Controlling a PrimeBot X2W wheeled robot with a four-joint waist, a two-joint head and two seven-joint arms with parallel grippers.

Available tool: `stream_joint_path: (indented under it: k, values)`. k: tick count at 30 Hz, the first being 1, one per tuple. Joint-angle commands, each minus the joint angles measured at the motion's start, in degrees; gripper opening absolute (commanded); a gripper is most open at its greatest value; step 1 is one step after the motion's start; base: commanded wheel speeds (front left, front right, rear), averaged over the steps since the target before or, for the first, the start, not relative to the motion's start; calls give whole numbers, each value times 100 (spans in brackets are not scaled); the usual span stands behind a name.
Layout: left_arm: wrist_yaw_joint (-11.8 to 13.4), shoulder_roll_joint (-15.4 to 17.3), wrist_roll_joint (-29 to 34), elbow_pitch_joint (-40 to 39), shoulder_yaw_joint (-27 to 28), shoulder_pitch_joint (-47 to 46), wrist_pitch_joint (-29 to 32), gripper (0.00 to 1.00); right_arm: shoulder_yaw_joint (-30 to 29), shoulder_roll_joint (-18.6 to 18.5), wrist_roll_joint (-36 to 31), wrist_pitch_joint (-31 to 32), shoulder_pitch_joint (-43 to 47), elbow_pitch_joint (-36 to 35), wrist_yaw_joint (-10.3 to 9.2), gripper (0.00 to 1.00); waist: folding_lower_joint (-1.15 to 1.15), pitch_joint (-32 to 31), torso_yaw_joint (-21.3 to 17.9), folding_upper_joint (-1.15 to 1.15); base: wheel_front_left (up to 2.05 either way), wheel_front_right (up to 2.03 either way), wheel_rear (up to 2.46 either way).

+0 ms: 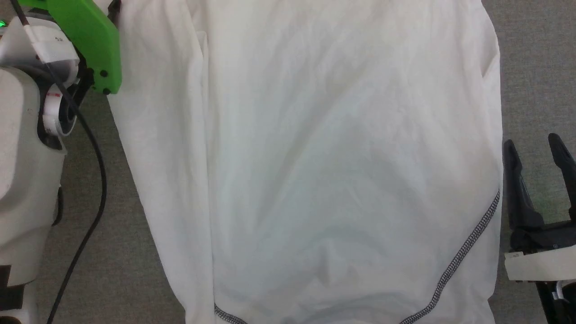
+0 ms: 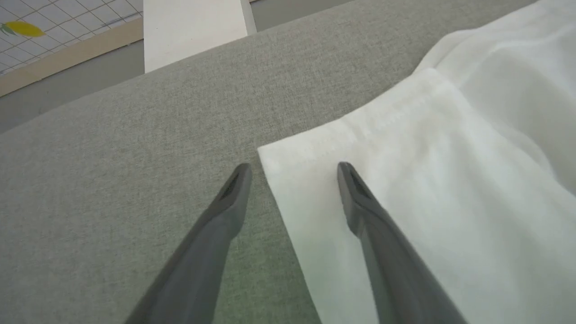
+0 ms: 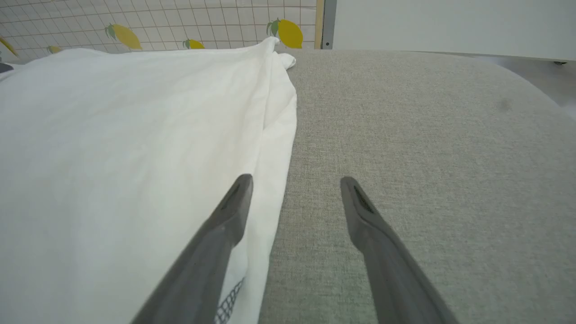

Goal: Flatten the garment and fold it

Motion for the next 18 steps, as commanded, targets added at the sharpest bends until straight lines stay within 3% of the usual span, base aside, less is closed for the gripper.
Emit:
stream_joint_path:
  k: [1, 6, 7, 8, 13, 18]
  values:
    - [90, 68, 23, 43, 26, 13, 13, 100, -8, -31, 74, -35, -126, 15, -9, 100, -1, 58, -35, 0, 0, 0, 0]
    - [245, 123, 8, 216, 107, 151, 40, 100, -29, -91, 104, -34, -151, 10, -9, 100, -1, 92, -49, 0, 0, 0, 0]
    - [241, 118, -34, 232, 115, 185, 65, 61, -33, -98, 106, -32, -153, 12, -9, 100, -1, 93, -45, 0, 0, 0, 0]
    - [211, 99, -118, 256, 120, 234, 114, 0, -38, -106, 107, -31, -155, 18, -9, 100, -1, 89, -39, 0, 0, 0, 0]
    - [65, -48, -535, 231, 199, 401, 176, 0, -34, -142, 97, -2, -174, 52, -9, 100, -1, 15, 11, 0, 0, 0, 0]
    - [71, -80, -573, 183, 360, 416, -351, 0, 11, -171, 88, 14, -206, 94, -9, 100, -1, -199, 38, 0, 0, 0, 0]
